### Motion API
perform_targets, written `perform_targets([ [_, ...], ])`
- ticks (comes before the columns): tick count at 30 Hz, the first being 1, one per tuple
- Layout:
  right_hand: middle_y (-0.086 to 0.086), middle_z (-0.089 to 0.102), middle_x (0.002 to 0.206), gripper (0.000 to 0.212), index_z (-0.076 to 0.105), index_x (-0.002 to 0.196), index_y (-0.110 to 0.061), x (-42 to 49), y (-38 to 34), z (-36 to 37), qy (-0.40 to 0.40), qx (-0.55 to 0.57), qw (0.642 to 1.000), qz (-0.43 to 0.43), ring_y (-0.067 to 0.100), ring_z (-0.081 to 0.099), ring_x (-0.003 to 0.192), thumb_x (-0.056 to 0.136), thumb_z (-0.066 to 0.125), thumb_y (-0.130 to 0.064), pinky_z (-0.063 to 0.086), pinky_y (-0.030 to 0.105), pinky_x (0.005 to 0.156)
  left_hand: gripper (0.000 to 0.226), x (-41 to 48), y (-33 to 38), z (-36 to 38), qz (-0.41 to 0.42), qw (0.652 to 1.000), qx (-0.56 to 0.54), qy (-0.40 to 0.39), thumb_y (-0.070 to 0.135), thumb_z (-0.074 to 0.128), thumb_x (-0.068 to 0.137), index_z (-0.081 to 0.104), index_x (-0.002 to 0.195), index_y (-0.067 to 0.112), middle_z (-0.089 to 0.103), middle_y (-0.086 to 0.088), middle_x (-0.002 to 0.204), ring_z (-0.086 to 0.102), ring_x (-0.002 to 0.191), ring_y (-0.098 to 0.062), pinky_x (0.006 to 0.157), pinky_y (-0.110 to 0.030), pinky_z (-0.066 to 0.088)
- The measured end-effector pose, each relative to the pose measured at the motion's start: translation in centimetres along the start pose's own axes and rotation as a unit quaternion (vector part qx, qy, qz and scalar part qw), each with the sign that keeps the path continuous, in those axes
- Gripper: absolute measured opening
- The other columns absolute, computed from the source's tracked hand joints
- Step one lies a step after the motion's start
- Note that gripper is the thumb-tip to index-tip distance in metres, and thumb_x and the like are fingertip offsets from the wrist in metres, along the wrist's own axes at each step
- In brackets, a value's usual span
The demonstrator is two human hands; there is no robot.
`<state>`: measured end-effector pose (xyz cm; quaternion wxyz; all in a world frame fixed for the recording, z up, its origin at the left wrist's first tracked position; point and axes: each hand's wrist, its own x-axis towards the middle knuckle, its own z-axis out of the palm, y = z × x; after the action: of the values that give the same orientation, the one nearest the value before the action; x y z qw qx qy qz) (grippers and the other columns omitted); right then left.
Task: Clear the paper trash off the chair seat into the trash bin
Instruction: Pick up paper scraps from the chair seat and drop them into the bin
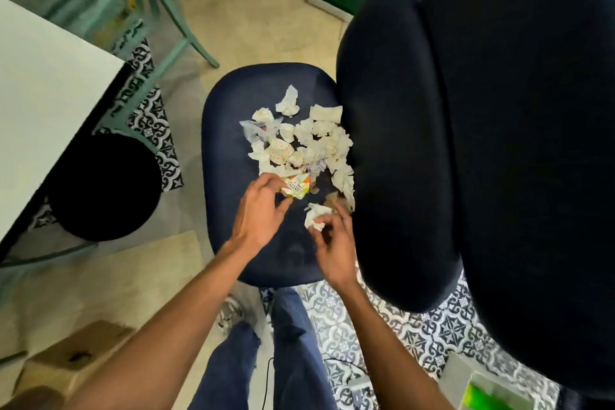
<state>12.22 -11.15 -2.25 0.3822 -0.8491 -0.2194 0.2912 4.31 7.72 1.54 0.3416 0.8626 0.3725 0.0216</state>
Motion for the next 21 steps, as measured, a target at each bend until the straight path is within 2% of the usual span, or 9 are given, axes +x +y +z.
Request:
perform_targets([
  [2, -0.009, 0.041, 0.162, 0.017, 0.062, 0.108, -0.03, -1.6, -2.7, -0.1, -0.006, 0.057, 0.998, -0.003, 0.004, 0.037, 0.151, 0.099, 0.073, -0.021, 0.039, 0.035, 0.119, 0.029, -2.4, -0.1, -2.6, -0.025, 0.999, -0.025, 0.026, 0.021, 0.081, 0.087, 0.071, 0.114, 0.018, 0.061, 0.009, 0.118, 0.065, 0.084, -0.015, 0.084, -0.035, 0.059],
  [3, -0.009, 0.049, 0.157, 0.017, 0.061, 0.107, -0.032, -2.5, -4.1, 0.0, -0.005, 0.09, 0.996, 0.002, 0.006, 0.044, 0.147, 0.099, 0.073, -0.022, 0.043, 0.037, 0.116, 0.028, -3.7, -0.2, -4.0, -0.038, 0.998, -0.037, 0.04, 0.02, 0.081, 0.086, 0.072, 0.112, 0.019, 0.061, 0.01, 0.117, 0.065, 0.082, -0.014, 0.082, -0.033, 0.059],
  [4, -0.01, 0.059, 0.146, 0.016, 0.061, 0.108, -0.032, -3.4, -5.4, 0.1, -0.008, 0.117, 0.993, 0.021, 0.009, 0.053, 0.138, 0.1, 0.072, -0.024, 0.047, 0.042, 0.111, 0.026, -4.9, -0.3, -5.1, -0.047, 0.996, -0.046, 0.053, 0.02, 0.082, 0.086, 0.072, 0.11, 0.021, 0.061, 0.01, 0.116, 0.065, 0.08, -0.013, 0.081, -0.032, 0.059],
  [6, -0.01, 0.071, 0.116, 0.015, 0.059, 0.111, -0.031, -5.2, -8.3, 0.4, -0.016, 0.146, 0.988, 0.041, 0.011, 0.067, 0.106, 0.102, 0.07, -0.028, 0.054, 0.044, 0.095, 0.025, -7.9, -0.8, -7.7, -0.062, 0.994, -0.053, 0.076, 0.019, 0.082, 0.085, 0.072, 0.107, 0.023, 0.061, 0.011, 0.115, 0.065, 0.078, -0.011, 0.079, -0.028, 0.058],
  [8, -0.004, 0.07, 0.097, 0.013, 0.057, 0.111, -0.031, -7.3, -11.4, 0.9, -0.019, 0.161, 0.986, 0.035, 0.013, 0.063, 0.084, 0.103, 0.068, -0.03, 0.052, 0.041, 0.081, 0.024, -11.1, -1.6, -10.3, -0.077, 0.991, -0.059, 0.095, 0.021, 0.082, 0.085, 0.071, 0.107, 0.024, 0.06, 0.012, 0.115, 0.063, 0.075, -0.008, 0.077, -0.024, 0.057],
  [11, 0.004, 0.069, 0.096, 0.011, 0.06, 0.111, -0.03, -10.2, -15.2, 2.3, -0.024, 0.189, 0.982, 0.01, 0.013, 0.061, 0.084, 0.104, 0.068, -0.03, 0.051, 0.036, 0.078, 0.024, -15.9, -3.3, -13.7, -0.097, 0.986, -0.055, 0.124, 0.024, 0.082, 0.085, 0.071, 0.107, 0.023, 0.062, 0.011, 0.114, 0.062, 0.075, -0.009, 0.076, -0.024, 0.053],
  [13, -0.003, 0.07, 0.097, 0.009, 0.061, 0.11, -0.029, -11.8, -17.2, 3.3, -0.032, 0.183, 0.983, -0.009, 0.012, 0.063, 0.087, 0.103, 0.067, -0.031, 0.051, 0.036, 0.082, 0.024, -18.7, -4.6, -15.4, -0.106, 0.982, -0.055, 0.146, 0.027, 0.081, 0.086, 0.071, 0.107, 0.022, 0.062, 0.01, 0.115, 0.061, 0.074, -0.01, 0.074, -0.027, 0.053],
  [16, -0.007, 0.072, 0.101, 0.008, 0.063, 0.109, -0.026, -15.9, -20.5, 5.3, -0.055, 0.173, 0.982, -0.045, 0.017, 0.069, 0.096, 0.103, 0.068, -0.03, 0.054, 0.037, 0.088, 0.023, -24.5, -6.8, -18.3, -0.118, 0.973, -0.065, 0.188, 0.028, 0.08, 0.087, 0.071, 0.108, 0.022, 0.061, 0.011, 0.115, 0.056, 0.068, -0.004, 0.07, -0.023, 0.052],
  [21, -0.012, 0.077, 0.096, 0.007, 0.066, 0.104, -0.022, -22.3, -25.3, 7.4, -0.092, 0.157, 0.978, -0.106, 0.007, 0.073, 0.093, 0.101, 0.07, -0.025, 0.057, 0.025, 0.081, 0.025, -33.3, -9.1, -21.8, -0.136, 0.957, -0.072, 0.247, 0.027, 0.082, 0.087, 0.072, 0.108, 0.019, 0.065, 0.004, 0.11, 0.06, 0.064, -0.006, 0.069, -0.032, 0.055],
])
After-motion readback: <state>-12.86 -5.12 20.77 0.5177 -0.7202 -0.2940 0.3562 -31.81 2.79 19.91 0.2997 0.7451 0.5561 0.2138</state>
